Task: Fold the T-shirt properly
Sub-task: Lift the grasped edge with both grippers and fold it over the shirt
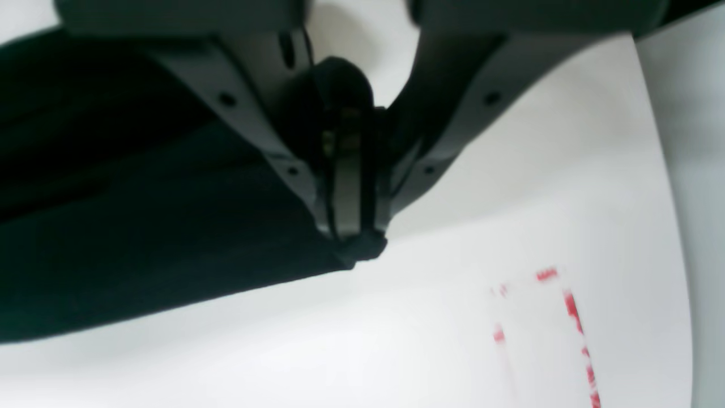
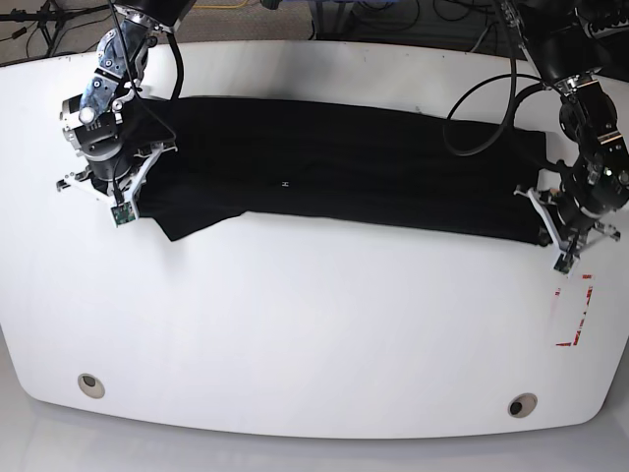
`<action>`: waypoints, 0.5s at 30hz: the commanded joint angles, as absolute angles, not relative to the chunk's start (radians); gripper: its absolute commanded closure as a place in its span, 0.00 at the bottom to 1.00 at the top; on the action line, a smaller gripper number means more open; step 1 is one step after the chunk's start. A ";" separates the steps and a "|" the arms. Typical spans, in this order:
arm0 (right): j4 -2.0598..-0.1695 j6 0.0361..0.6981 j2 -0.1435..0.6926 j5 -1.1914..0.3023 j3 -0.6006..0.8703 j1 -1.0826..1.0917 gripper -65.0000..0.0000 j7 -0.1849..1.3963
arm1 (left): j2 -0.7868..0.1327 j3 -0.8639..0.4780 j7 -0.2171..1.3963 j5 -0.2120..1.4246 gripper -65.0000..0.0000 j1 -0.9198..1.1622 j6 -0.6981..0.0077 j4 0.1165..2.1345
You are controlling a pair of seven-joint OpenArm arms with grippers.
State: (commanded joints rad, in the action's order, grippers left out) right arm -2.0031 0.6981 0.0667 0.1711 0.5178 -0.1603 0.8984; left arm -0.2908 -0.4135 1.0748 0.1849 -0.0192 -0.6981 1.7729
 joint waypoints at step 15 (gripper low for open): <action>-2.003 0.698 0.027 0.171 0.515 -0.268 0.99 0.898 | -0.321 -0.429 1.098 0.180 1.00 0.127 -0.698 1.807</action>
State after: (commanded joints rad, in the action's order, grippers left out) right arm -2.0031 0.6981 0.0269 0.1711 0.5148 -0.2677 0.8984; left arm -0.3214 -0.4289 1.0978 0.1803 0.1266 -0.6981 1.8067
